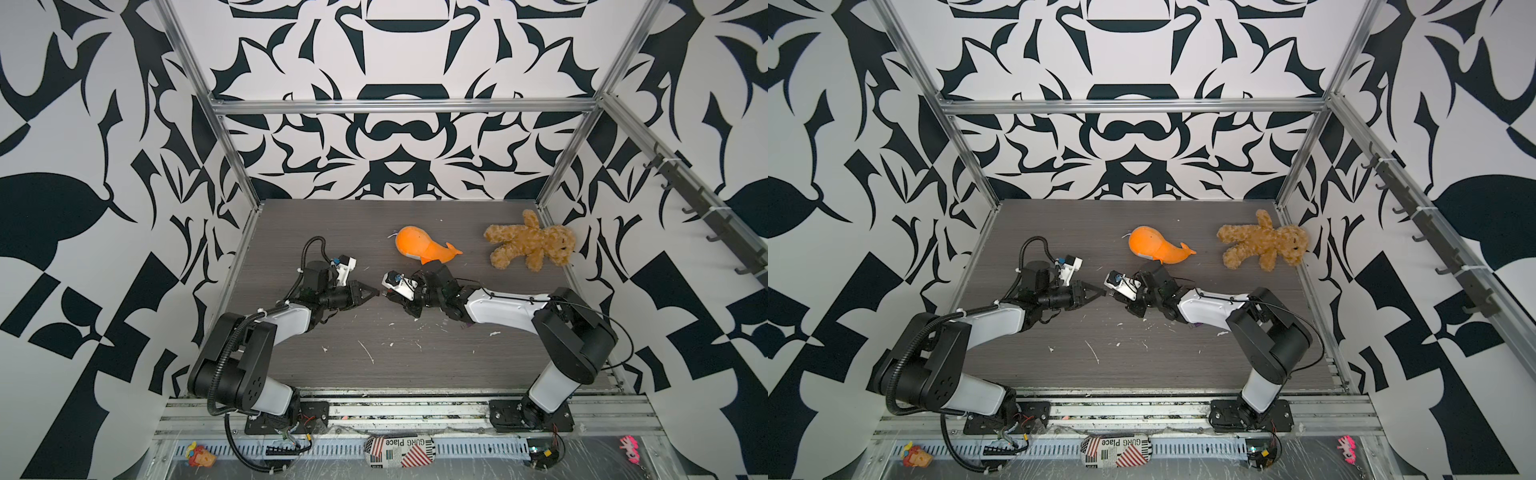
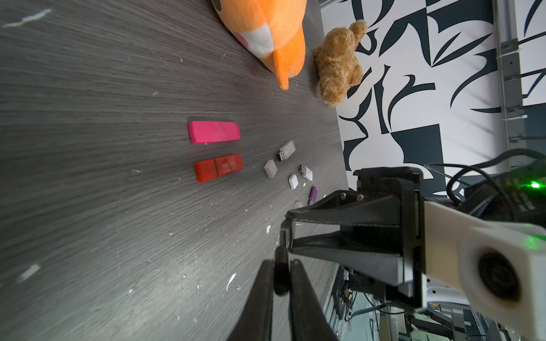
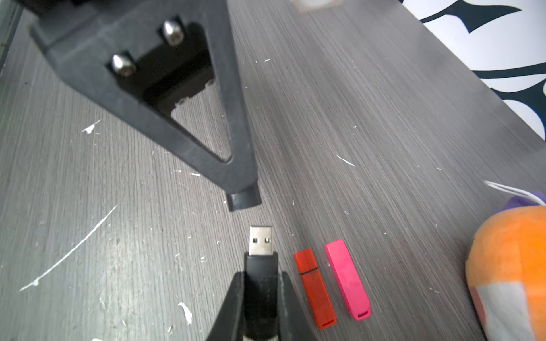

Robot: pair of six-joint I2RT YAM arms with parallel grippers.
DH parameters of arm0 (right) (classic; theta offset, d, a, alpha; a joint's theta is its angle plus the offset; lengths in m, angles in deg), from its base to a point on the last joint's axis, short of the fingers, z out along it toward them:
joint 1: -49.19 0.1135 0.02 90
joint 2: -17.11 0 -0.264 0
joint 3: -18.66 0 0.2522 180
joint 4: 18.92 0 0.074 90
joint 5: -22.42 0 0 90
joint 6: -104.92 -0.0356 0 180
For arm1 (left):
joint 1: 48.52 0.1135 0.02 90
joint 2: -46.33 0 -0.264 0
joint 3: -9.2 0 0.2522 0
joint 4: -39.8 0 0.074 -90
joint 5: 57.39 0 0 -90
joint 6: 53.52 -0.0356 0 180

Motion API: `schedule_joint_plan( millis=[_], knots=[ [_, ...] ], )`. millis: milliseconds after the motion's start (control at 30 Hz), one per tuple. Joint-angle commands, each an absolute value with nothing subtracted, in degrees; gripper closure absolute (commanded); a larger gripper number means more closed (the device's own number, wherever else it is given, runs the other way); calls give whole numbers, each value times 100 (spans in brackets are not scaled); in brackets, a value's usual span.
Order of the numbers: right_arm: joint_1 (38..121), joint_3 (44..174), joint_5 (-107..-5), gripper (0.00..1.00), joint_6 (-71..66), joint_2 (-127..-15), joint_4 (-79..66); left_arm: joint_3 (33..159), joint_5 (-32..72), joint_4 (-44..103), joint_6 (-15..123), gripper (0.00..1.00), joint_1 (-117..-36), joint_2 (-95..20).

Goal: Close the usb drive cover
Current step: Close the cover of the USB drive.

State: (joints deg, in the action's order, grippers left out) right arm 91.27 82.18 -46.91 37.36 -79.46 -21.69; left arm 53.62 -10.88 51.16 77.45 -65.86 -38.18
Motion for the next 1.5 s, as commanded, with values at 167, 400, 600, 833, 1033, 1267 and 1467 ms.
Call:
schedule_joint_plan(
  millis=[167, 400, 600, 833, 1033, 1267, 1467],
  knots=[
    [9156, 8355, -4526, 87, 3462, -7983, -2541, 5223, -1029, 5435, 7936, 86, -6619, -3866],
    [9169, 8359, -4526, 87, 3367, -8034, -2573, 5192, -1028, 5505, 7989, 86, -6627, -3849],
    [9164, 8294, -4484, 87, 3277, -7993, -2730, 5180, -1011, 5517, 7989, 86, -6627, -3874],
    [9198, 8321, -4387, 87, 3225, -7992, -2766, 5170, -968, 5580, 8011, 86, -6667, -3932],
    [9258, 8298, -4195, 87, 3169, -8049, -2898, 5192, -899, 5673, 8067, 86, -6706, -3971],
    [9276, 8222, -4067, 88, 3435, -8029, -2994, 5209, -1003, 5682, 8069, 86, -6706, -4045],
    [9197, 8332, -3673, 88, 4088, -8066, -2966, 5254, -1183, 5653, 8027, 86, -6715, -4159]
  ],
)
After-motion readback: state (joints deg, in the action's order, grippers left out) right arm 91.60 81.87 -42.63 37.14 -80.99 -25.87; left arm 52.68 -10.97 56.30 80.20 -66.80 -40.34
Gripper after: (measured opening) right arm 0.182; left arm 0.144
